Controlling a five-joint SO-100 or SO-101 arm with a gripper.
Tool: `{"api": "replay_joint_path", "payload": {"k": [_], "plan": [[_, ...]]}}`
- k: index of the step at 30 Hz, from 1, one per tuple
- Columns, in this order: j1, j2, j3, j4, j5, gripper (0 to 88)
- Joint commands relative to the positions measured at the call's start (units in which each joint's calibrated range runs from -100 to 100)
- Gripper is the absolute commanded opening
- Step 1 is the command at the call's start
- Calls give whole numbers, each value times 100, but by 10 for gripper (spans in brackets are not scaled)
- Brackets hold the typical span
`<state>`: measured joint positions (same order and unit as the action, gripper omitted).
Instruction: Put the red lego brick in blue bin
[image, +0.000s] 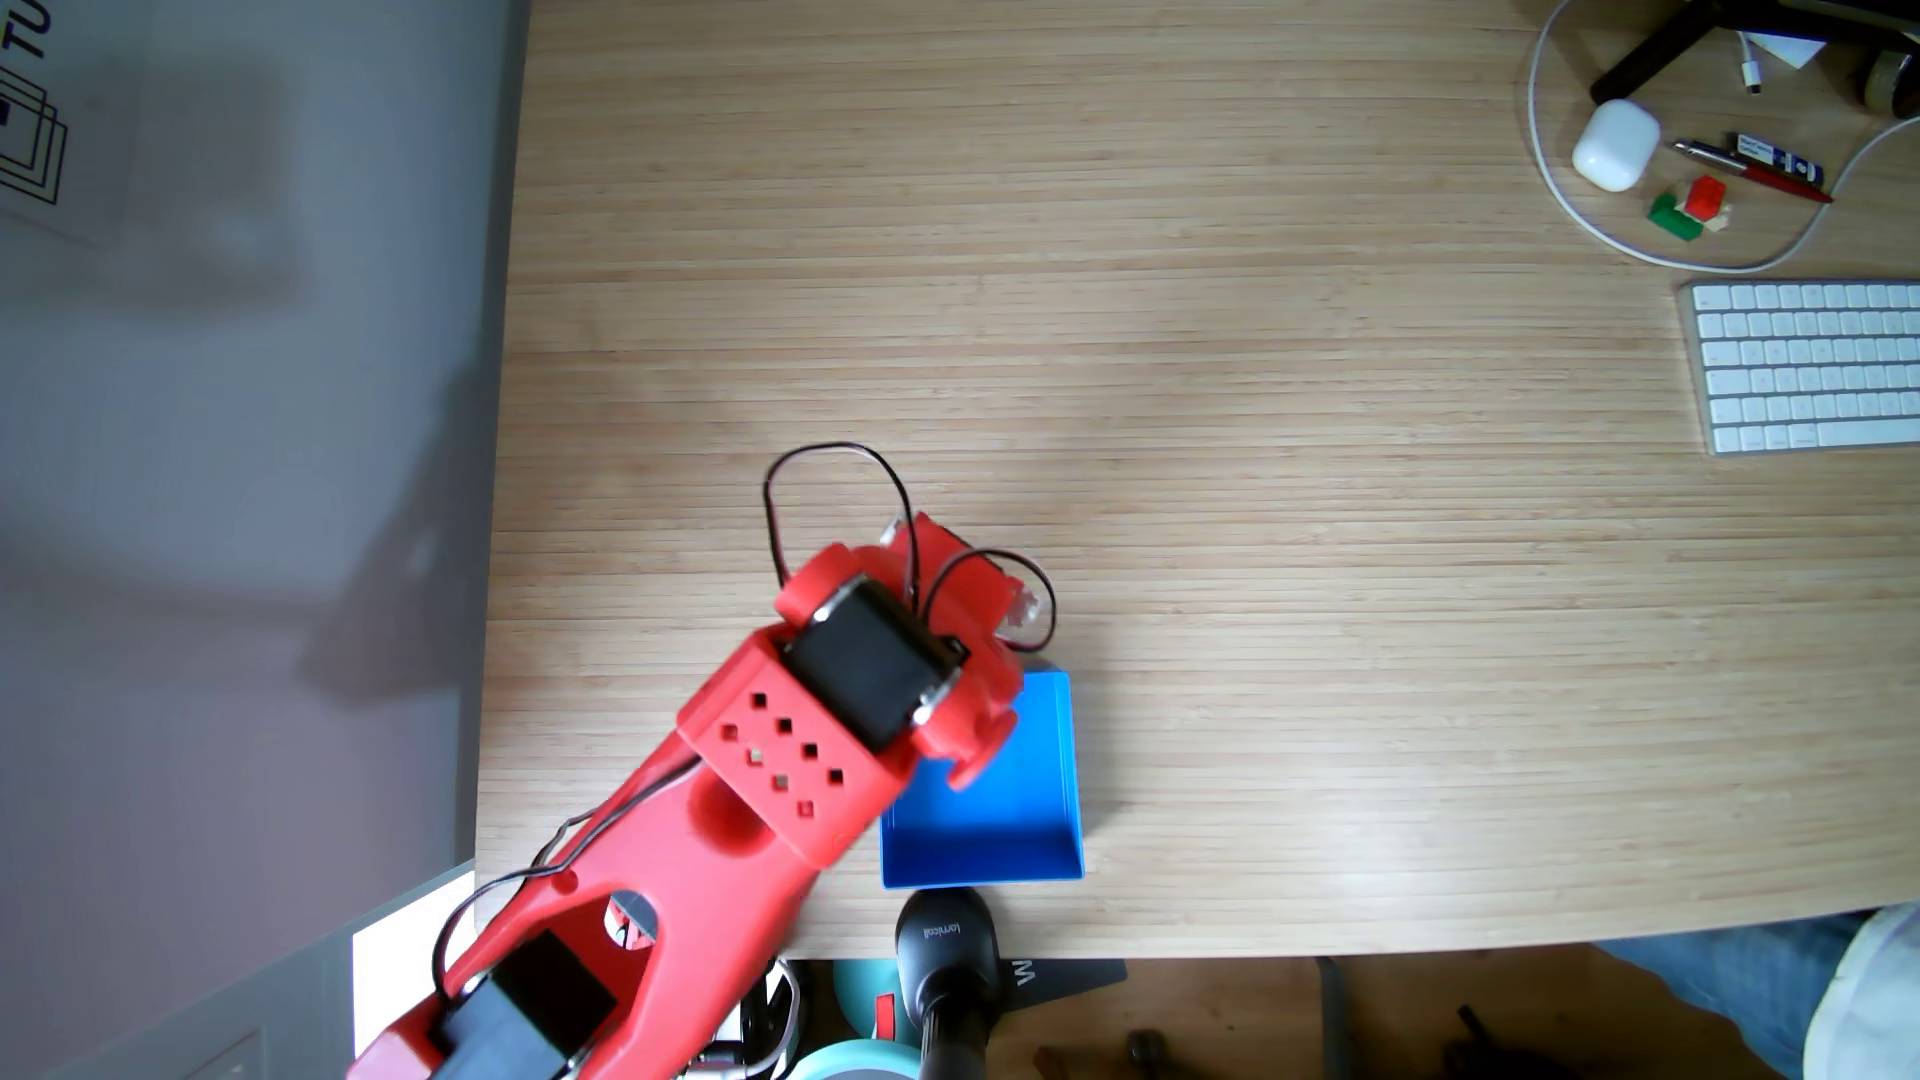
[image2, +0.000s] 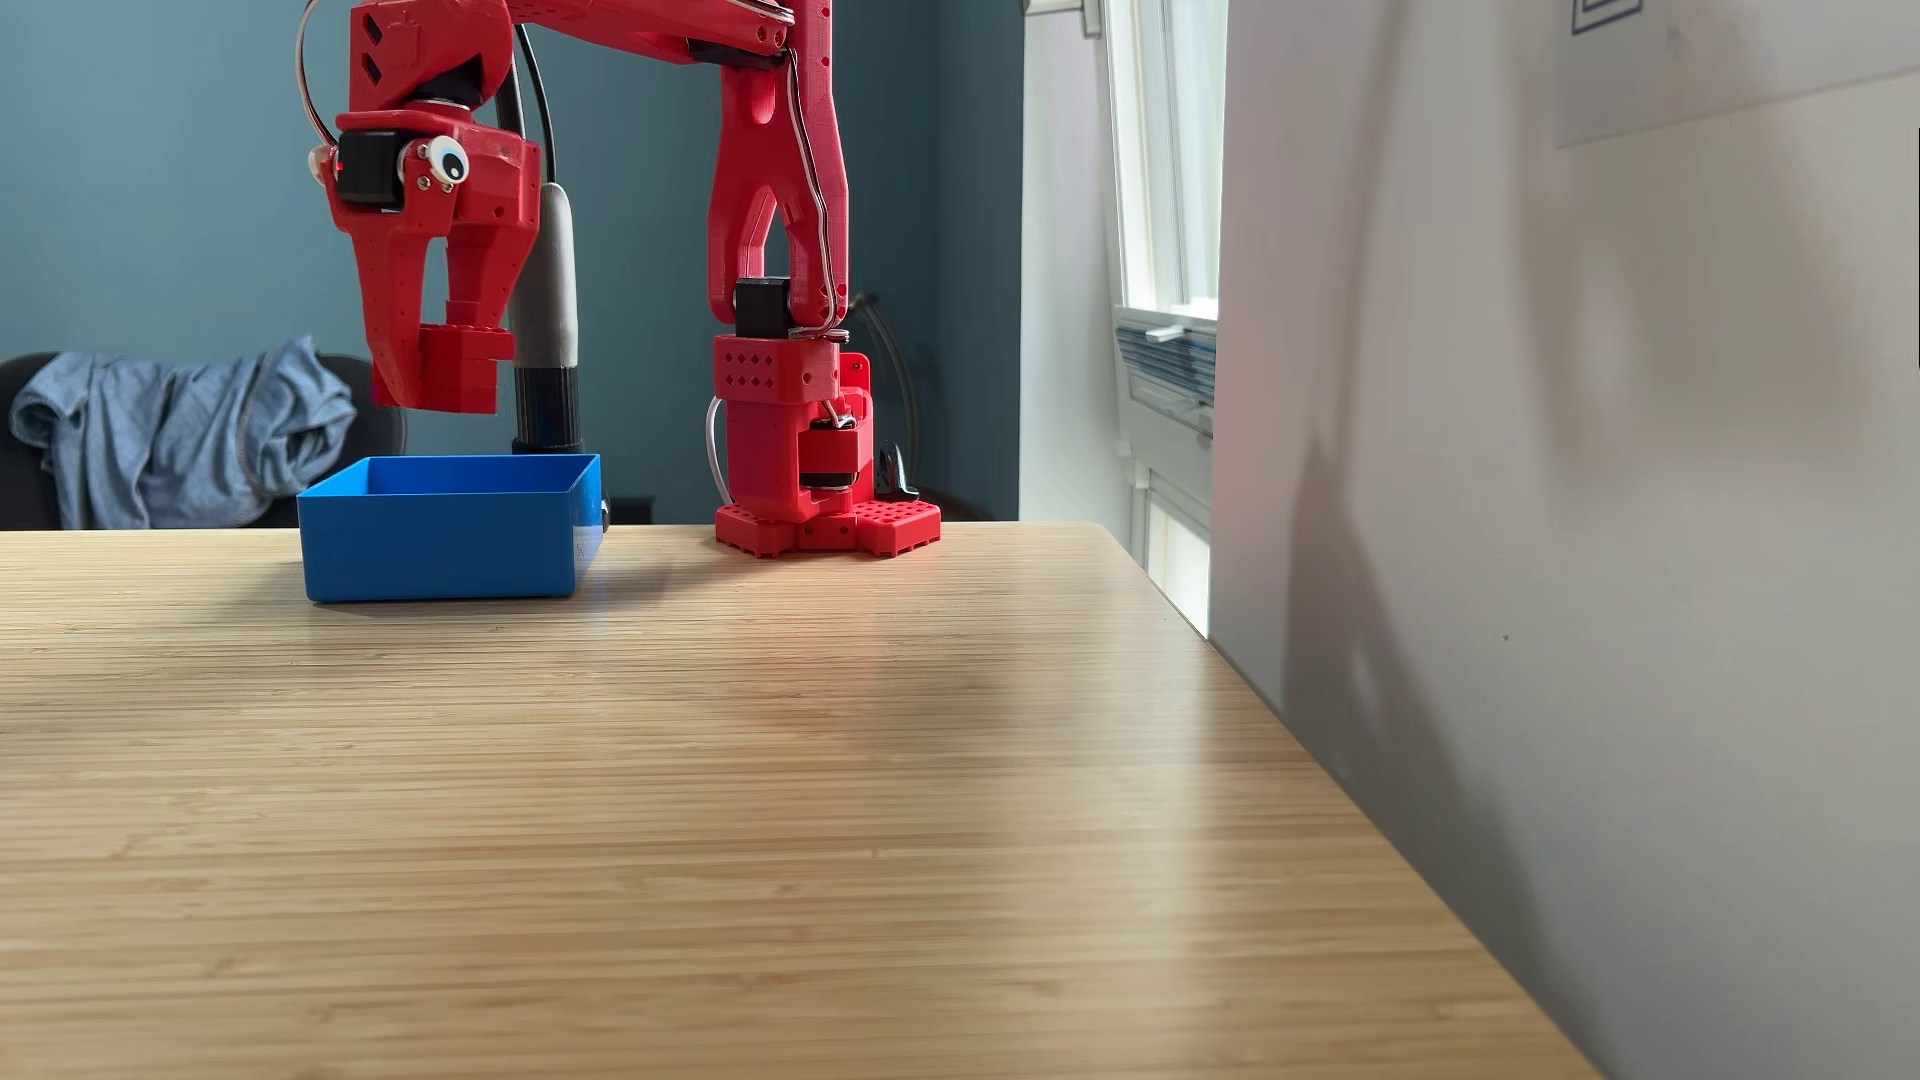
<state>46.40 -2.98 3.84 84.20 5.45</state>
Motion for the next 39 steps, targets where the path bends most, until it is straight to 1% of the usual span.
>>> {"api": "replay_joint_path", "payload": {"k": [1, 5, 14, 19, 25, 28, 35, 39], "plan": [[593, -481, 97, 46, 259, 0], [1062, -481, 305, 29, 474, 0], [1833, -481, 559, -27, 991, 1], [2151, -481, 1004, -377, 1221, 1], [2382, -481, 1694, -823, 1431, 1], [2432, -481, 1857, -904, 1465, 1], [2533, -489, 2637, -1668, 1553, 1], [2540, -489, 2810, -1854, 1568, 1]]}}
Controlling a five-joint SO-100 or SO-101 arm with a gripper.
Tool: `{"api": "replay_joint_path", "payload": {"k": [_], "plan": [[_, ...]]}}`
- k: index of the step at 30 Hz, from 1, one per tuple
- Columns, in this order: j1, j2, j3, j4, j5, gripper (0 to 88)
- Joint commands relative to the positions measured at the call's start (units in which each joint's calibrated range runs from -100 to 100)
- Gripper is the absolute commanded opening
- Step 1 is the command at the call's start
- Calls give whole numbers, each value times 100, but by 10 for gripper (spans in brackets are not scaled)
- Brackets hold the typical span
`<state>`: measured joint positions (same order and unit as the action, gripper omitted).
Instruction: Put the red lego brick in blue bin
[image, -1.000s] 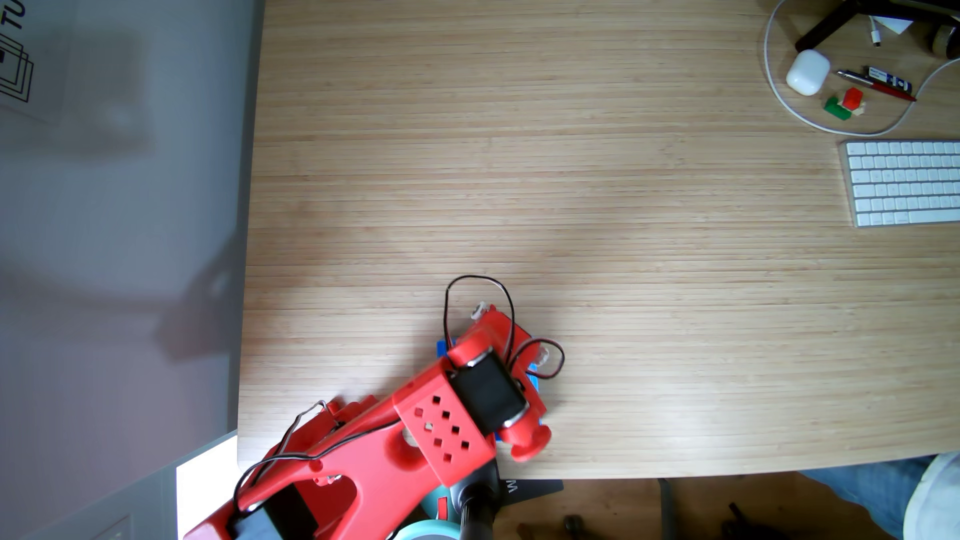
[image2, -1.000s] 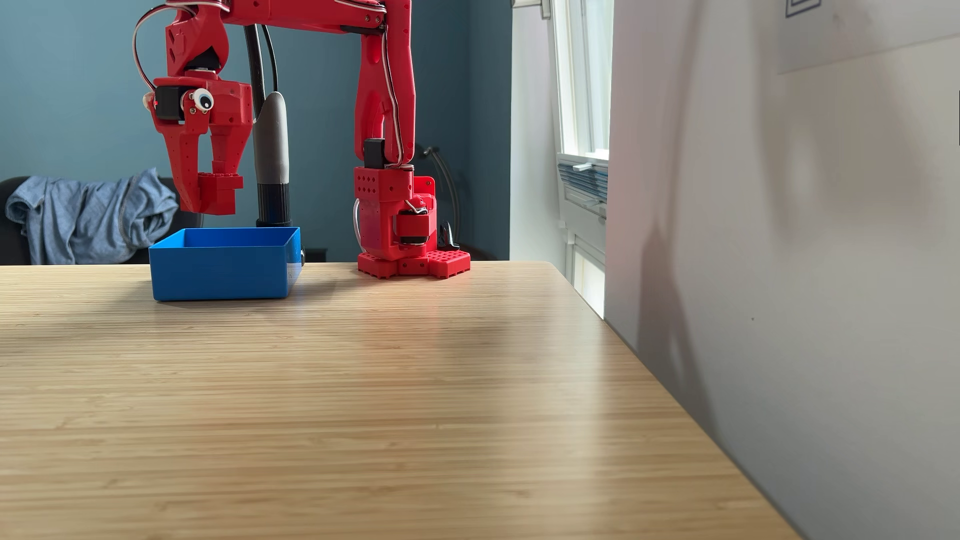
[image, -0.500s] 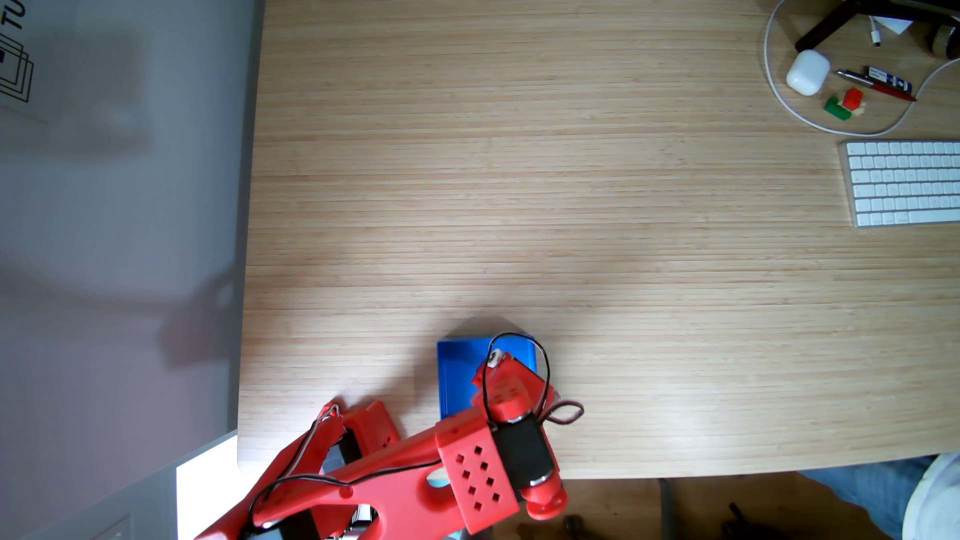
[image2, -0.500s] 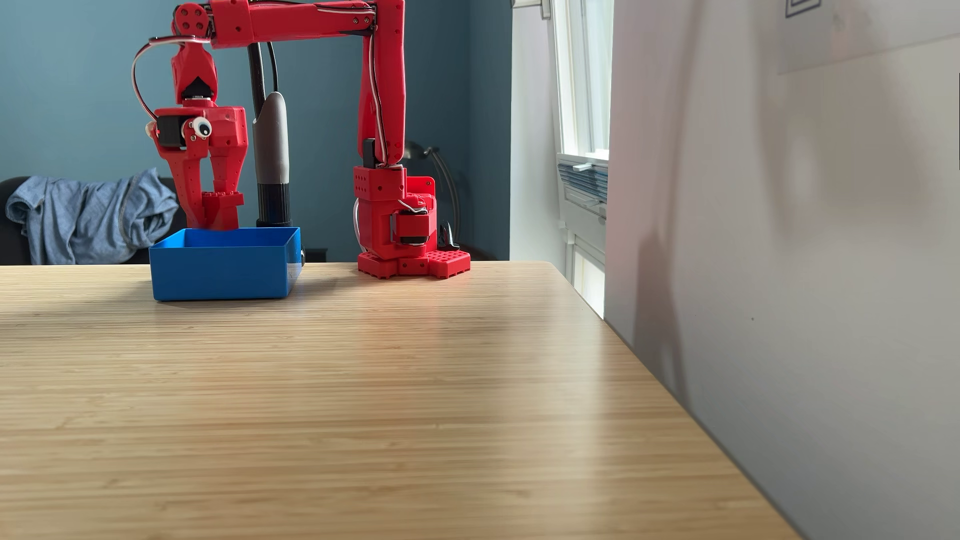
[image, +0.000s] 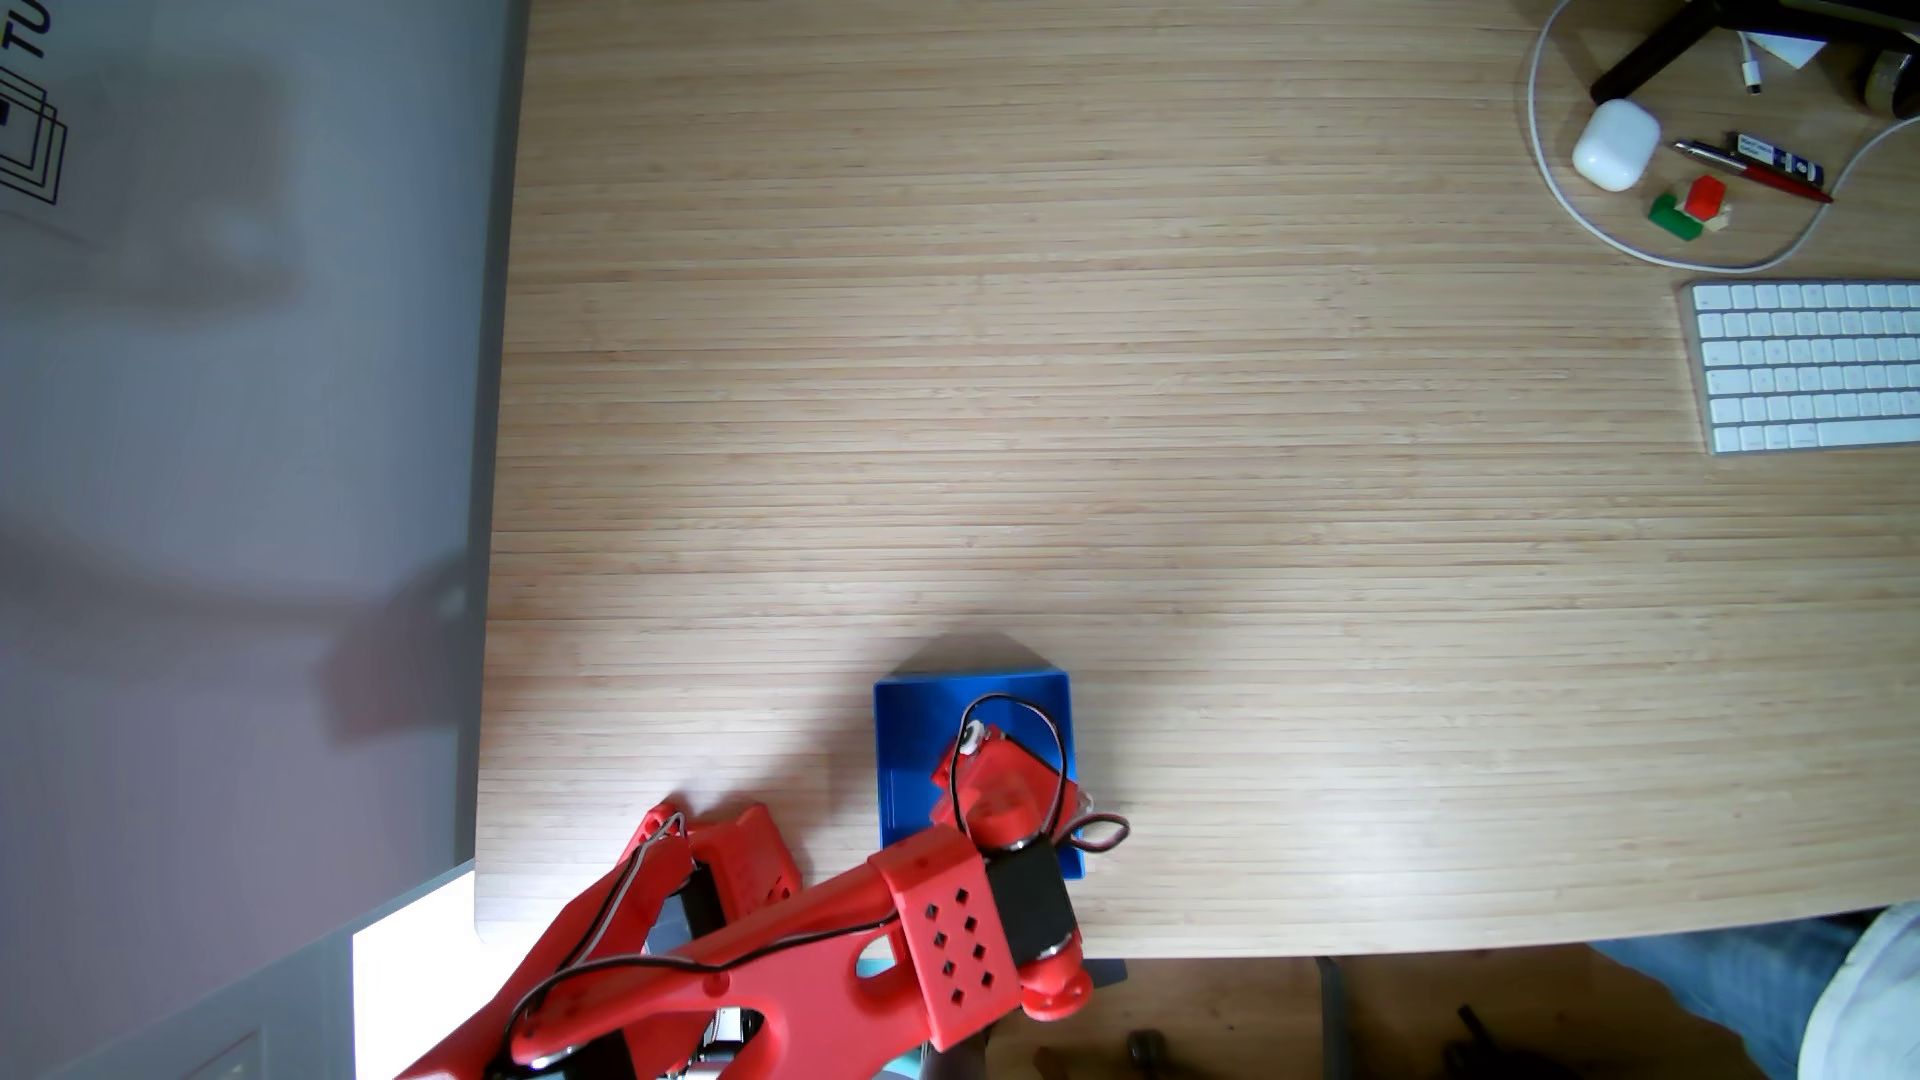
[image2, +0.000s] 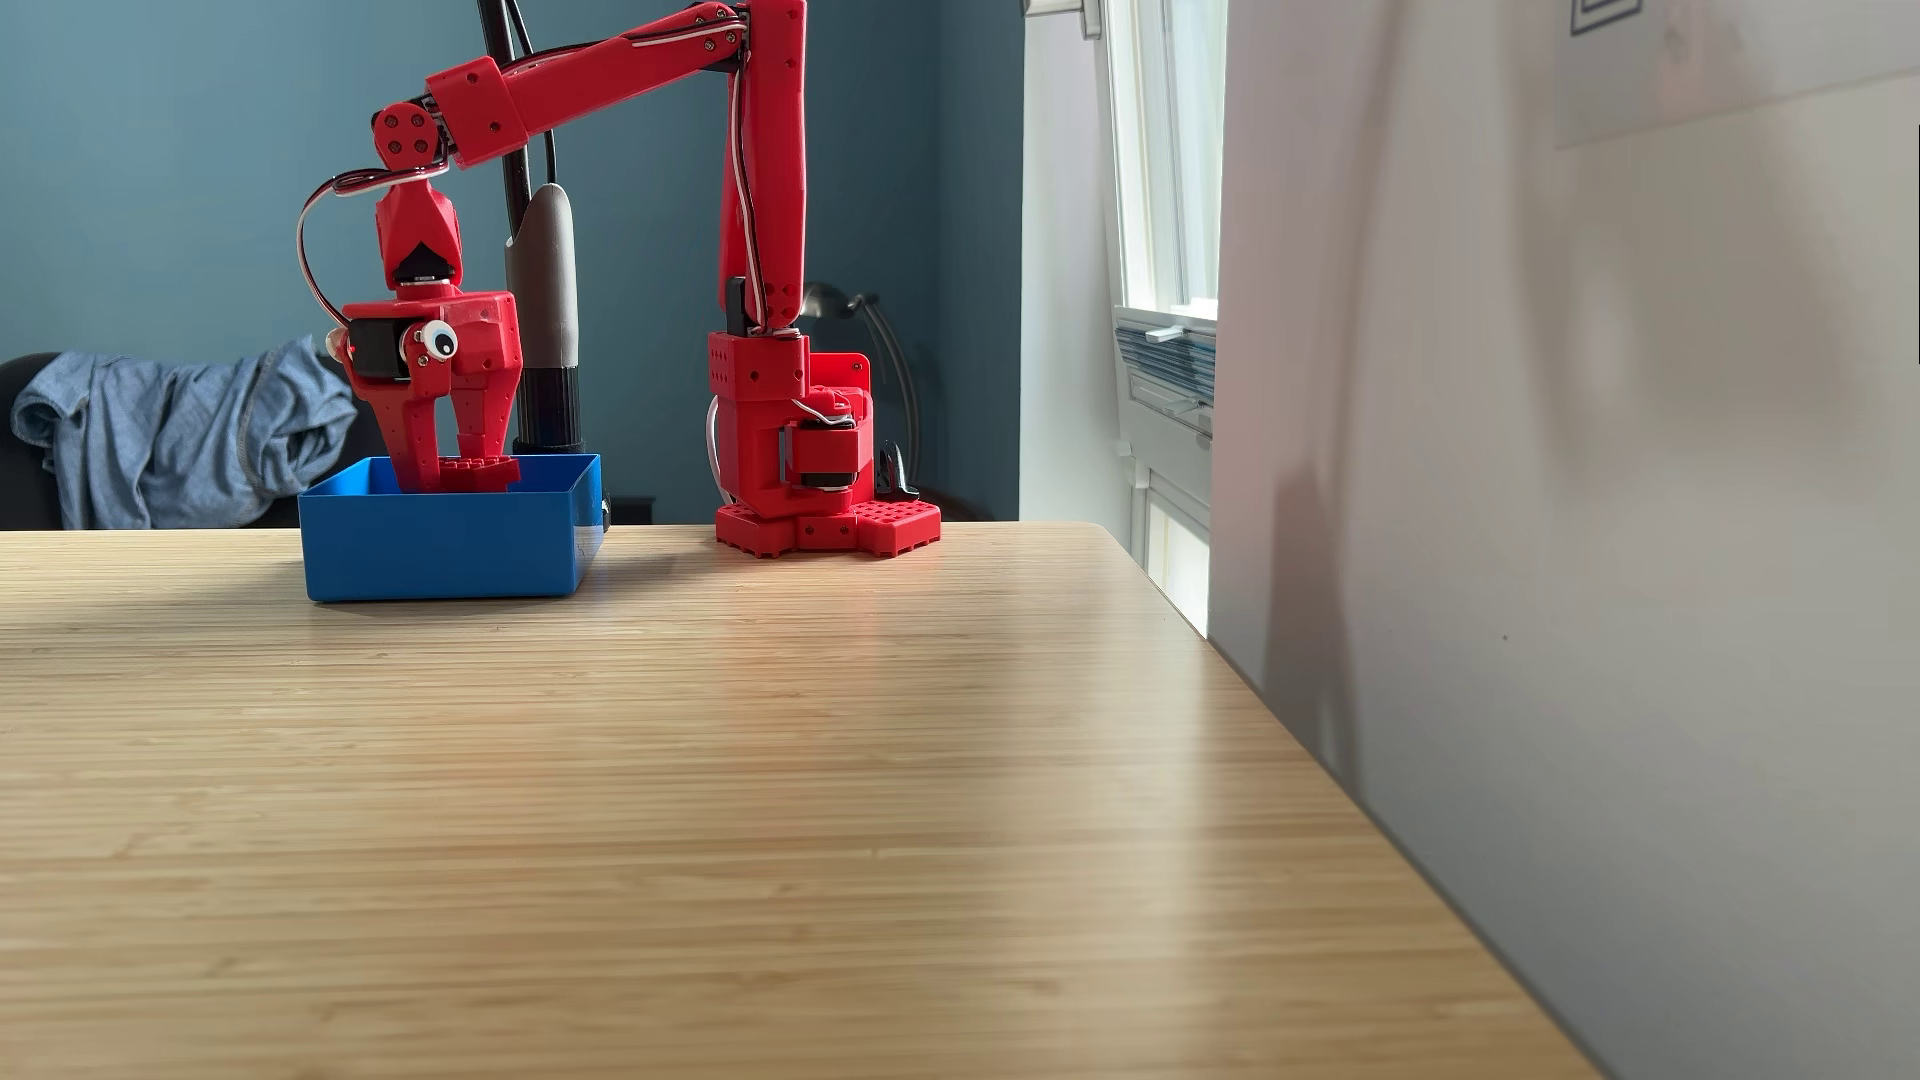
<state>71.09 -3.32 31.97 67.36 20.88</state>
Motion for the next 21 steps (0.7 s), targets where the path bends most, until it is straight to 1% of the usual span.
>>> {"api": "replay_joint_path", "payload": {"k": [1, 2, 10, 12, 17, 21], "plan": [[71, -455, 7, -171, 29, 1], [63, -455, 16, -171, 29, 2], [92, -464, 52, -155, 34, 128], [107, -464, 52, -147, 34, 141], [114, -464, -48, -90, 34, 147], [71, -464, -420, 365, 34, 131]]}}
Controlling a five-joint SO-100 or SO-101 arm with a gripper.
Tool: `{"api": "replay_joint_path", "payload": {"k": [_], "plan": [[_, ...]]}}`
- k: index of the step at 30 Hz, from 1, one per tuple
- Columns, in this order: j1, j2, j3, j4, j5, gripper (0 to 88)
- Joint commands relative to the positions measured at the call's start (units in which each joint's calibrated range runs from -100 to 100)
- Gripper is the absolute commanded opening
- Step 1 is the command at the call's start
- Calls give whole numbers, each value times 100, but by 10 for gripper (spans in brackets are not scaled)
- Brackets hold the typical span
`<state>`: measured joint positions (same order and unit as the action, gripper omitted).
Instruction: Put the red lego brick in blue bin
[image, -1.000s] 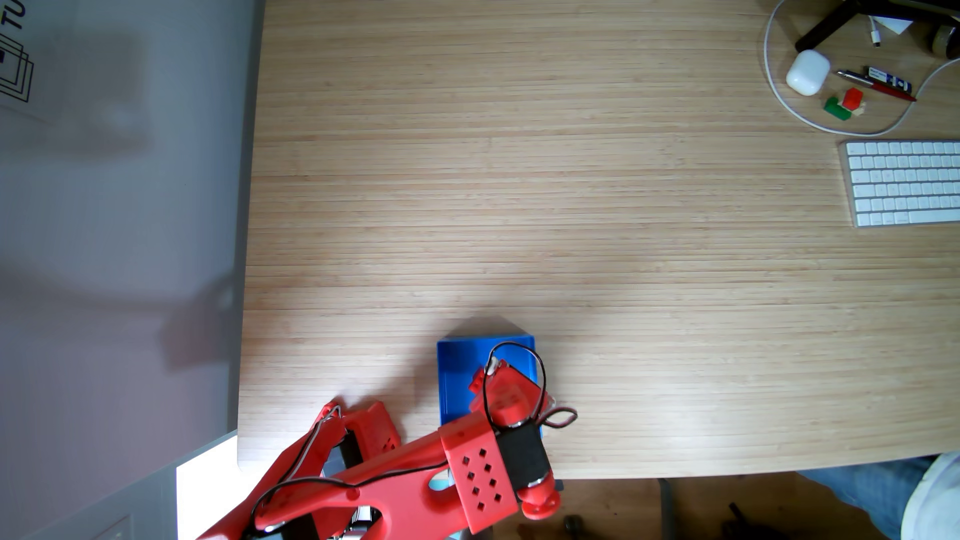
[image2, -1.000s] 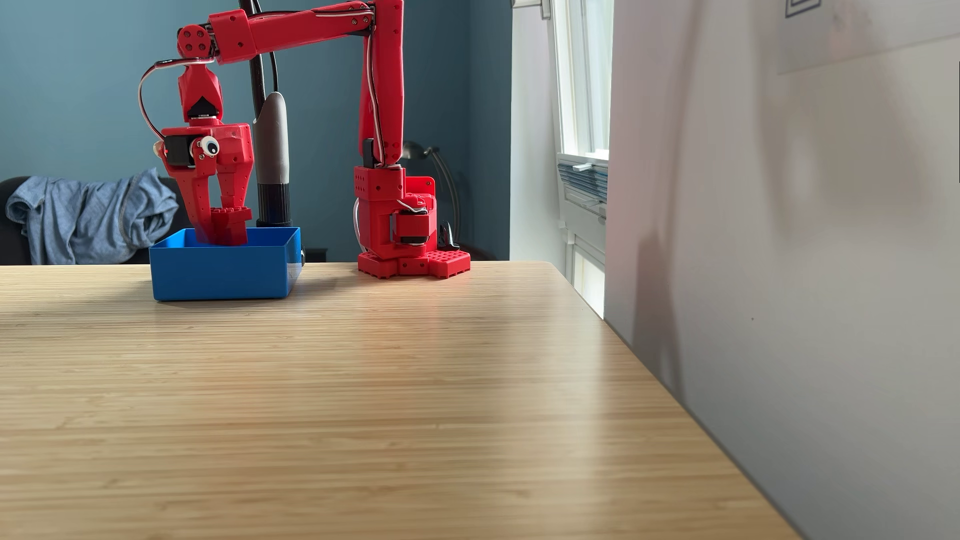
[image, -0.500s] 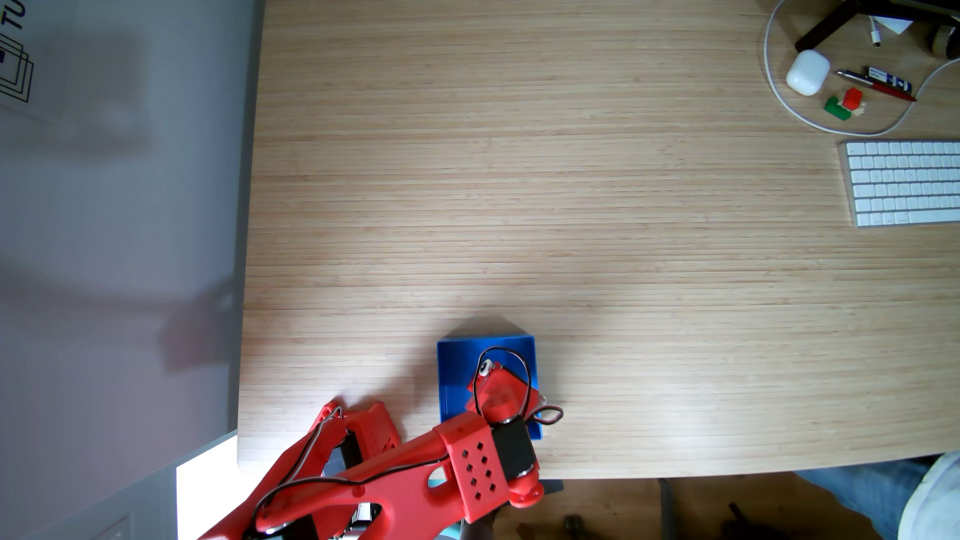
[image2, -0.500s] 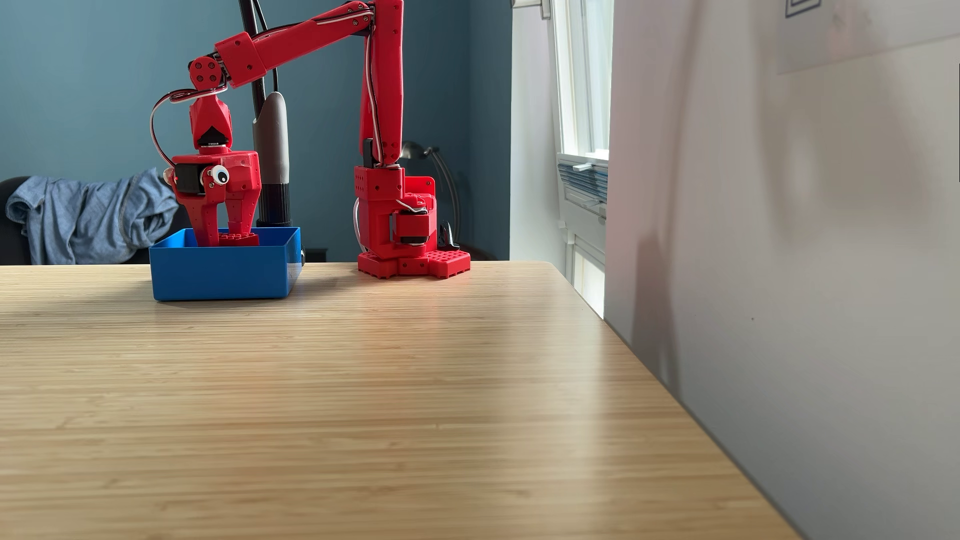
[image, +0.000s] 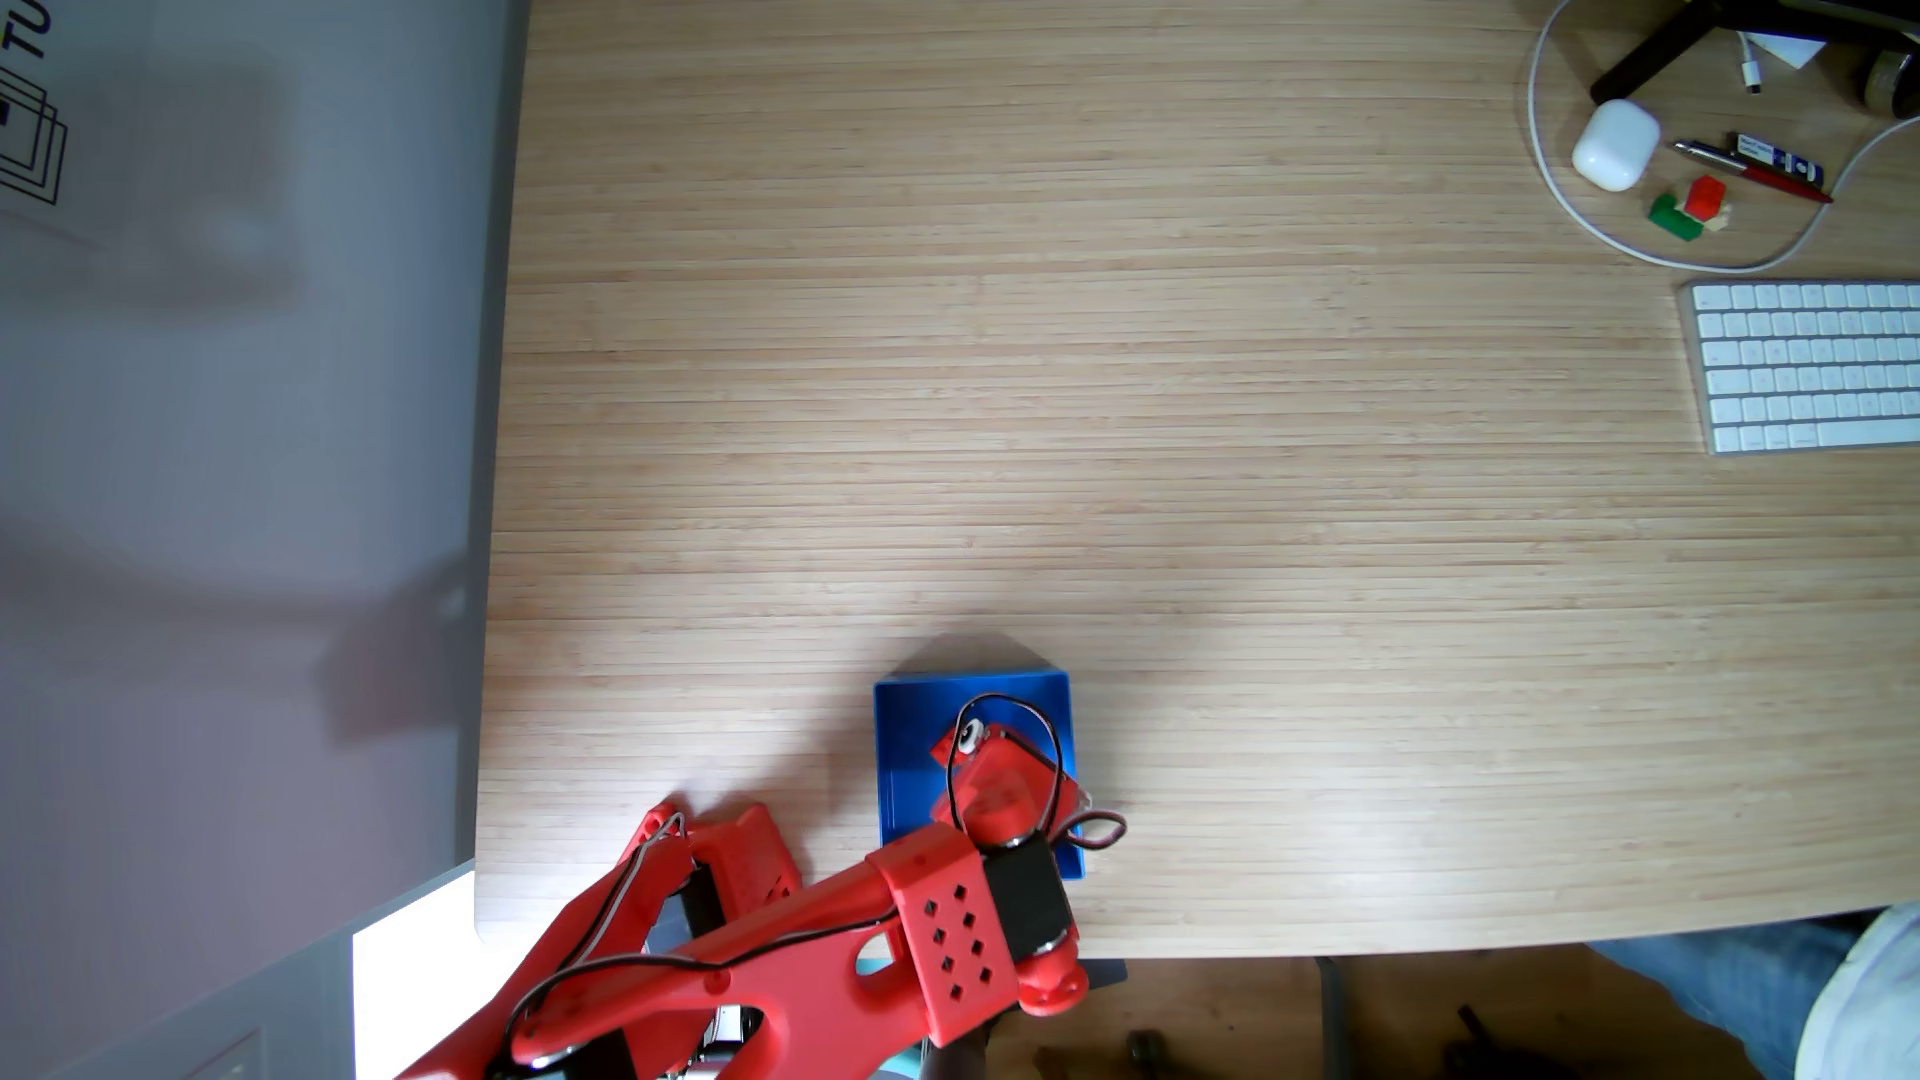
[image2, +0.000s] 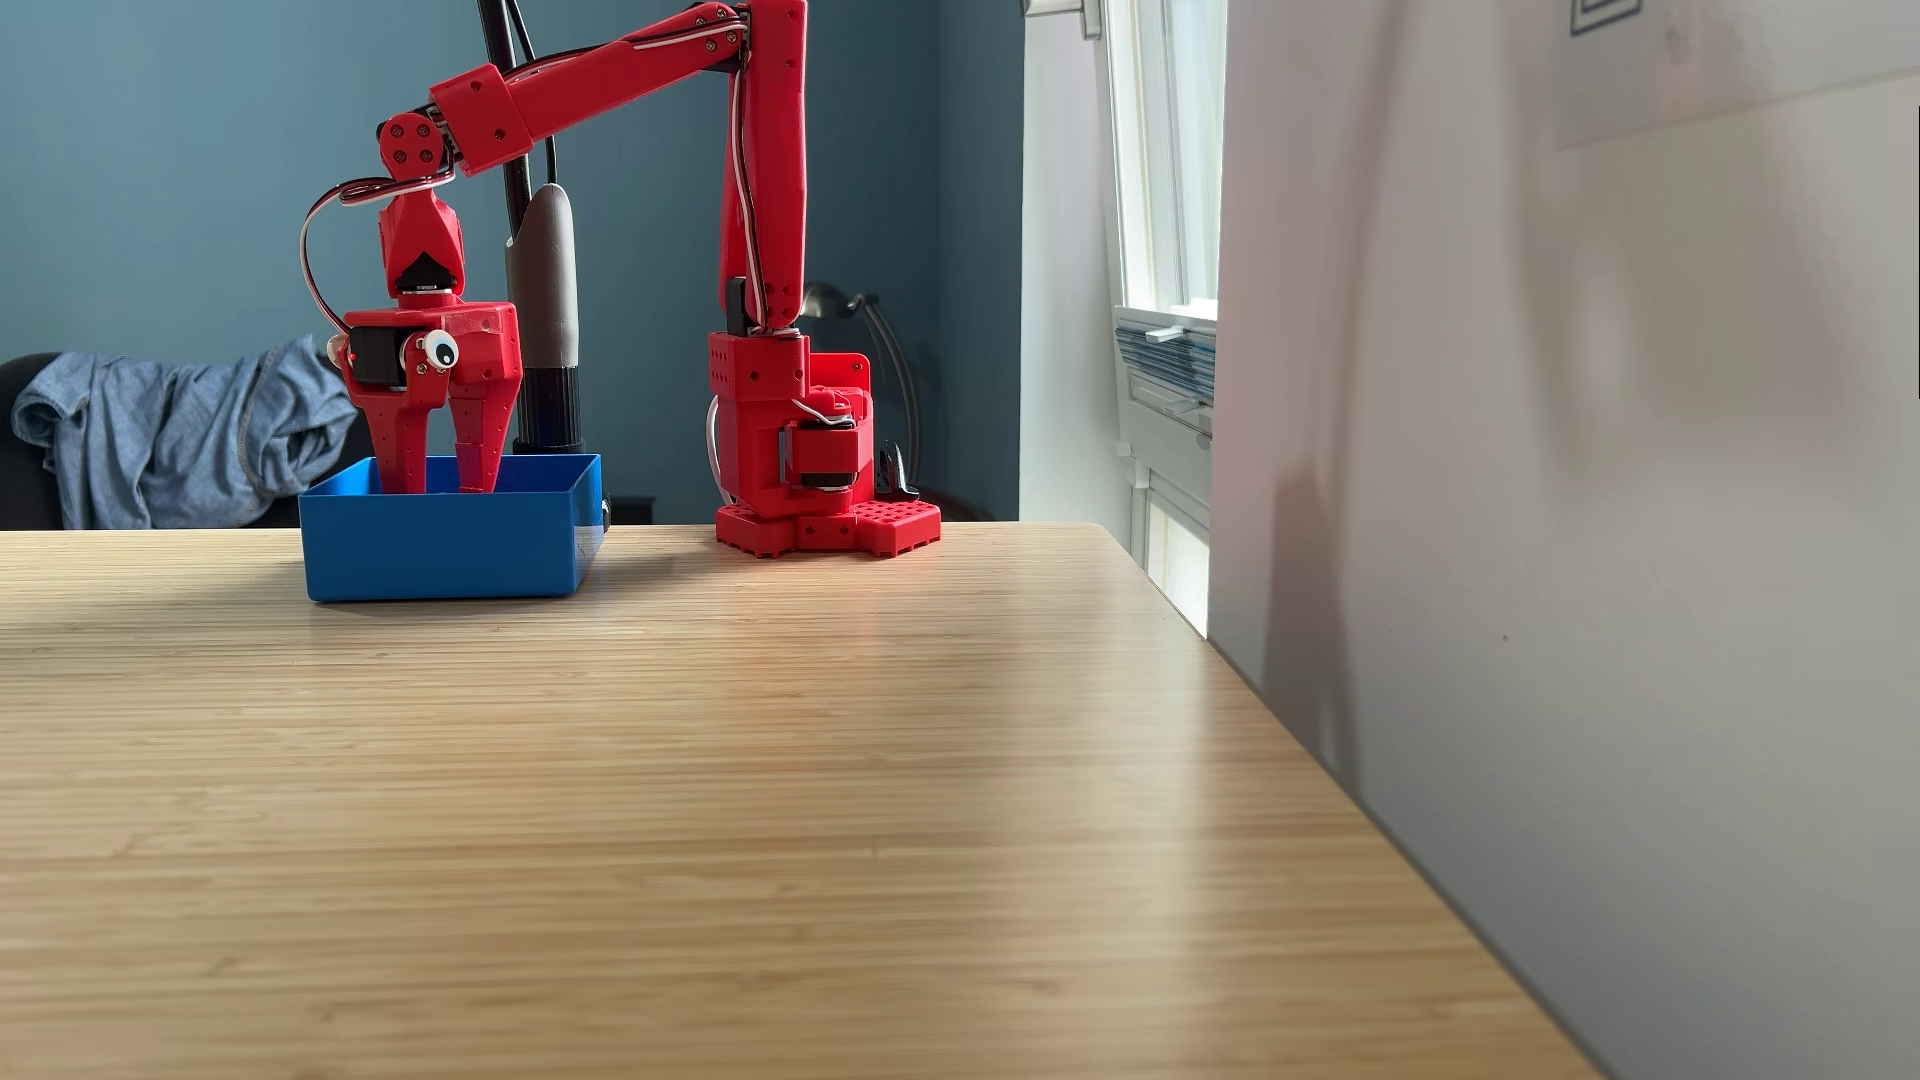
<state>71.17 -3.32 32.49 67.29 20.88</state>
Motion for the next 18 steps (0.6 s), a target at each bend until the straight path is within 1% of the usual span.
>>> {"api": "replay_joint_path", "payload": {"k": [1, 8, 11, 13, 18], "plan": [[48, -464, -645, 584, 34, 126], [-89, -464, -2078, 1769, 15, 96], [-248, -464, -2668, 2175, -93, 82], [-471, -464, -3067, 2419, -288, 63], [-1106, -464, -3376, 2630, -845, 1]]}}
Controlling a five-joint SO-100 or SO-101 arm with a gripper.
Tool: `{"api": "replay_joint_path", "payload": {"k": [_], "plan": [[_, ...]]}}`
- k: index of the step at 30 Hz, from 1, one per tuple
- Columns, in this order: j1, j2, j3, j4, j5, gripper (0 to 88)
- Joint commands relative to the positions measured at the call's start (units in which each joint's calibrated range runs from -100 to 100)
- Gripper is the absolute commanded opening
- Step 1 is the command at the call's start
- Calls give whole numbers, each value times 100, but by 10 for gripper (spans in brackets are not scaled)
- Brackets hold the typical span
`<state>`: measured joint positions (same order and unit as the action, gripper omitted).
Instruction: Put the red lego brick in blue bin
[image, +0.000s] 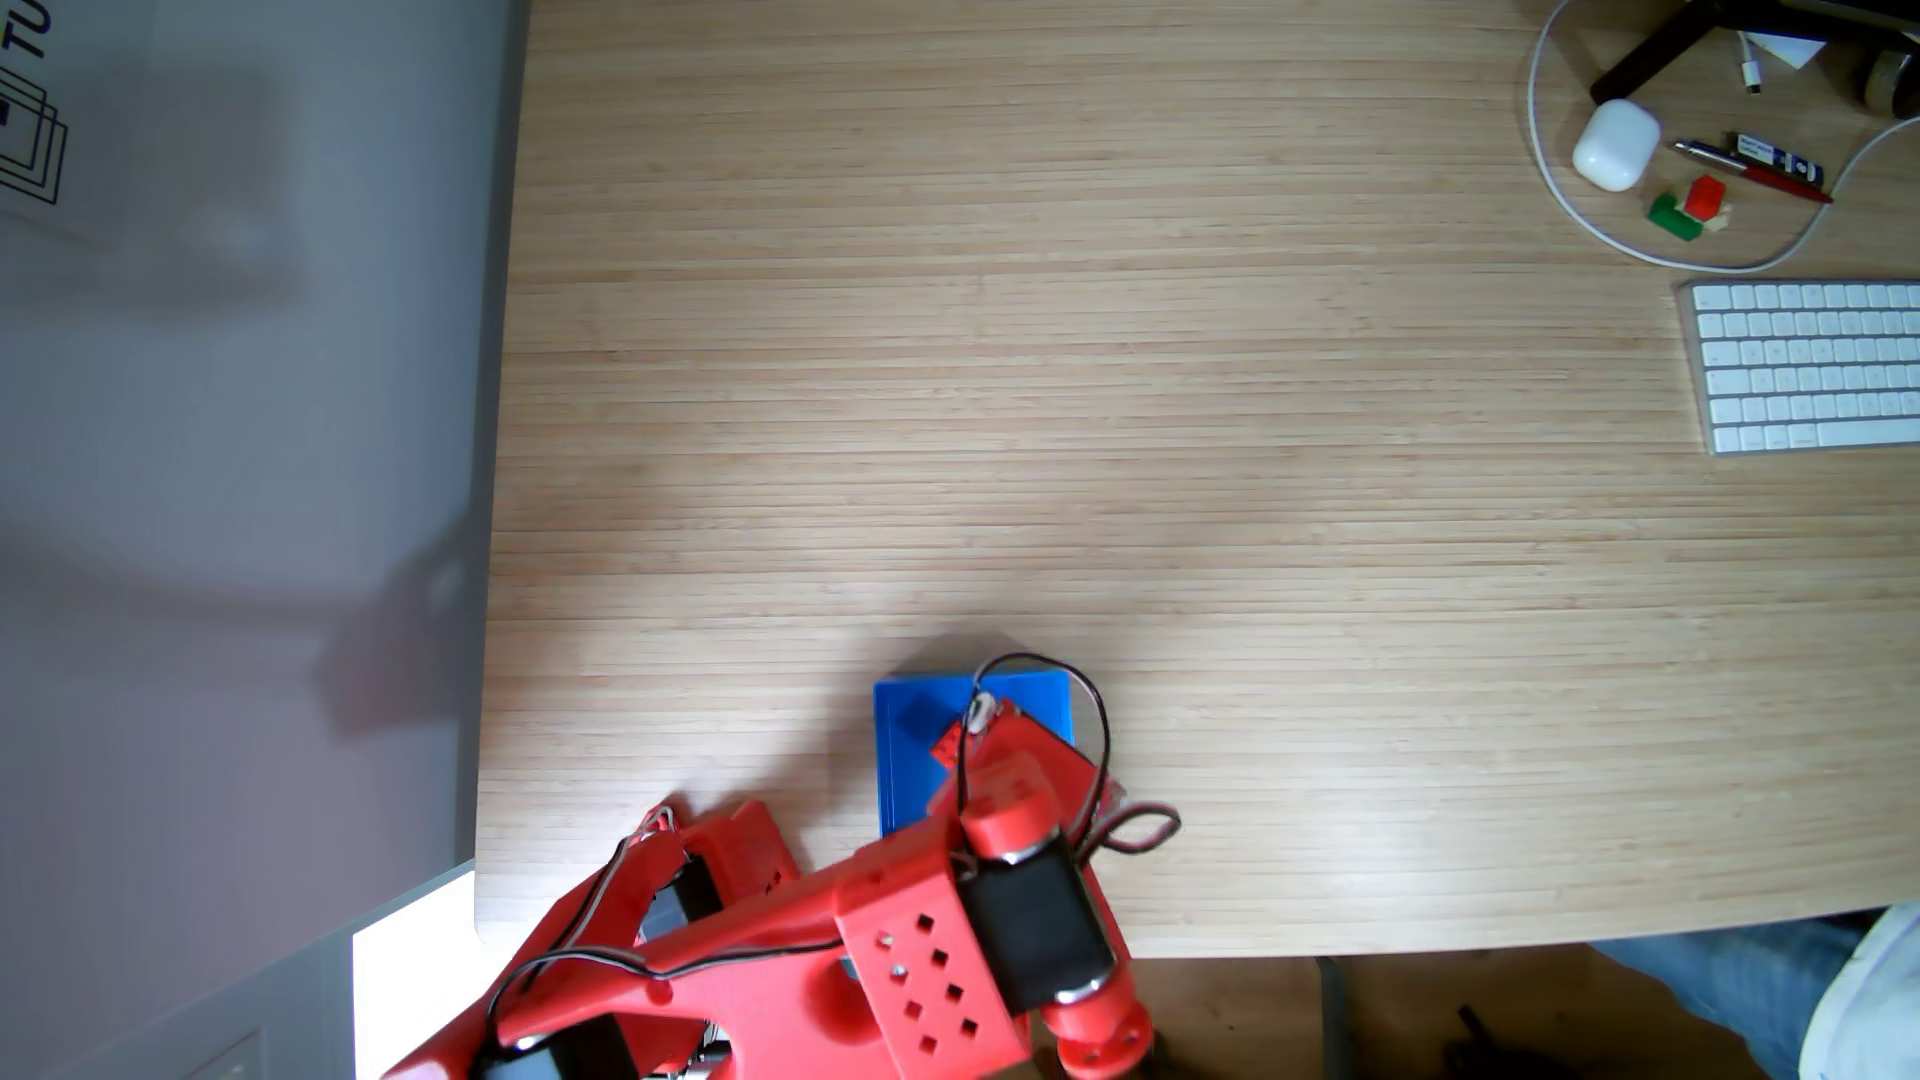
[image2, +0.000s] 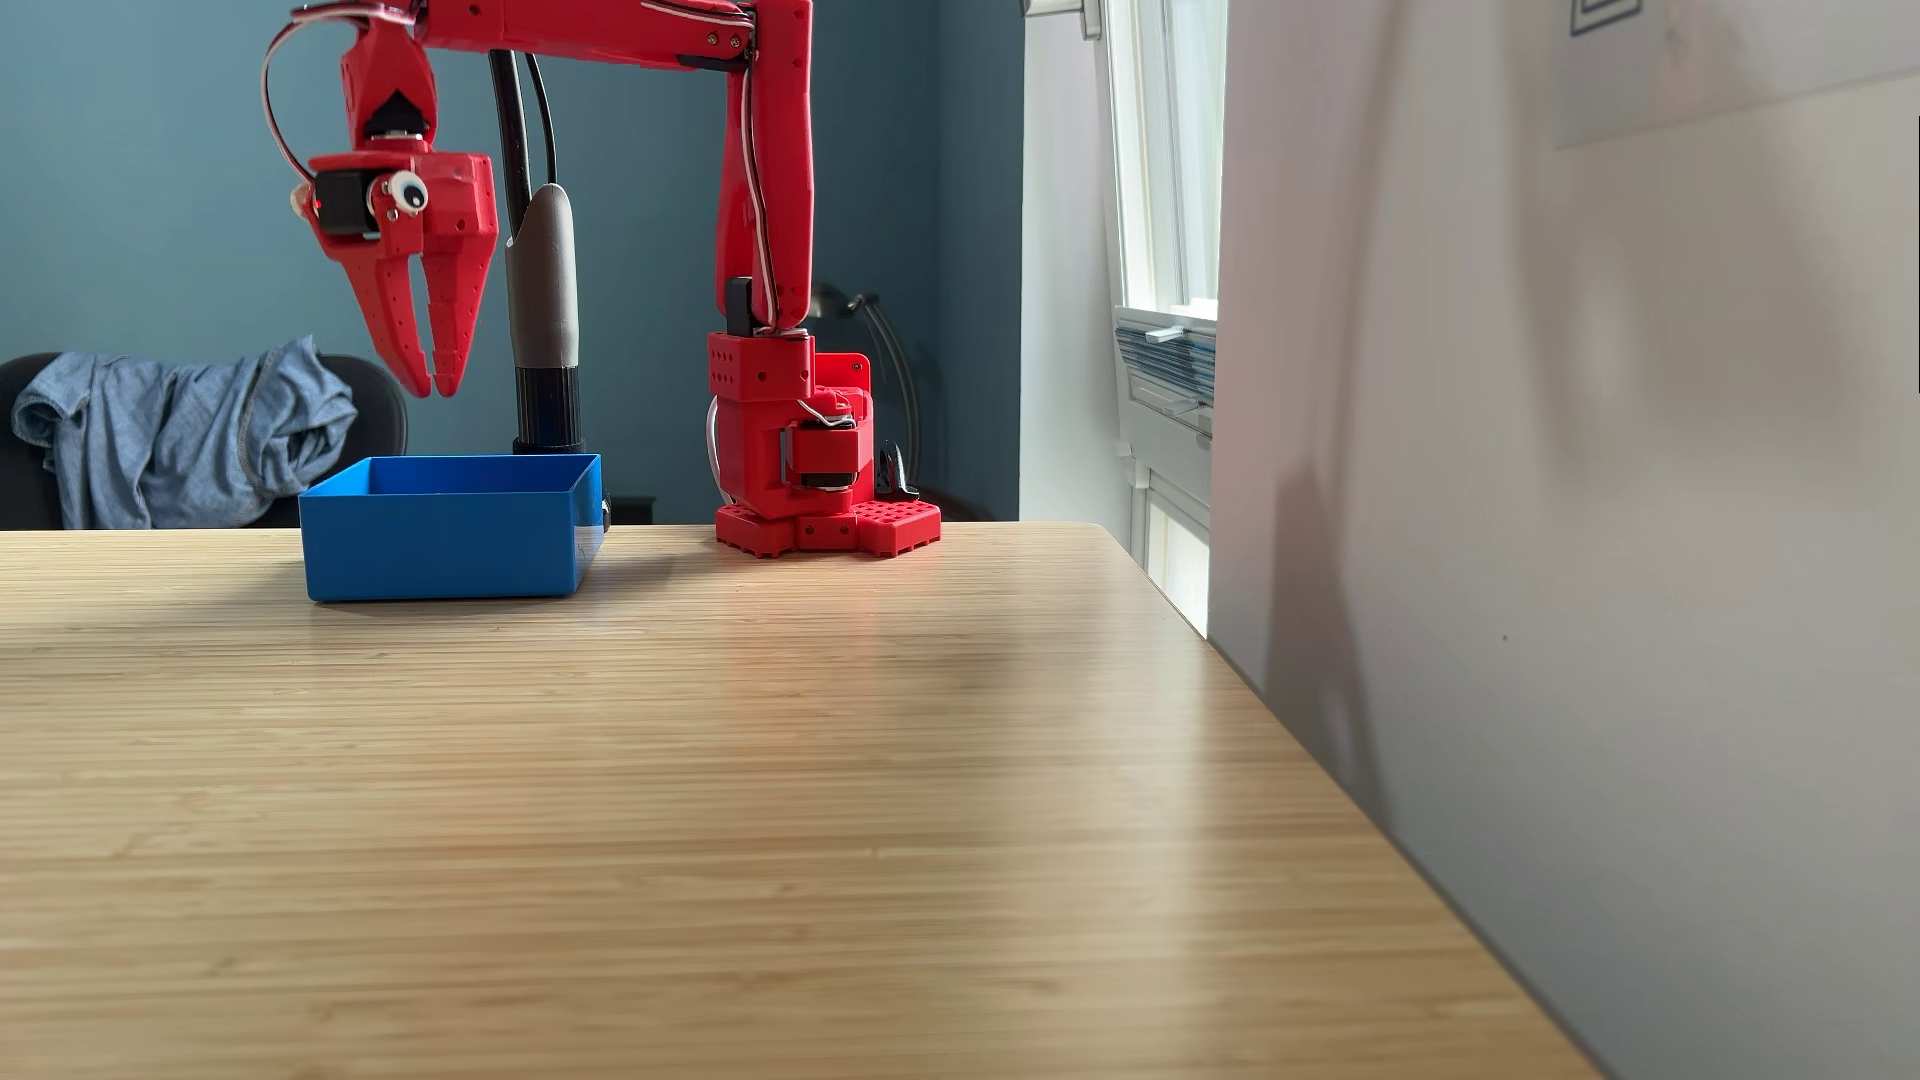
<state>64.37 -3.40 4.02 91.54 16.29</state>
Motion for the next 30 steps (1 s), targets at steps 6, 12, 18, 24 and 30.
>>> {"api": "replay_joint_path", "payload": {"k": [6, 12, 18, 24, 30], "plan": [[-1342, -463, -483, 212, -1109, 1], [-2387, -463, -420, 212, -1617, 1], [-3275, -463, -438, 204, -1895, 1], [-3880, -463, -375, 180, -2061, 1], [-4299, -463, -120, 131, -2173, 1]]}}
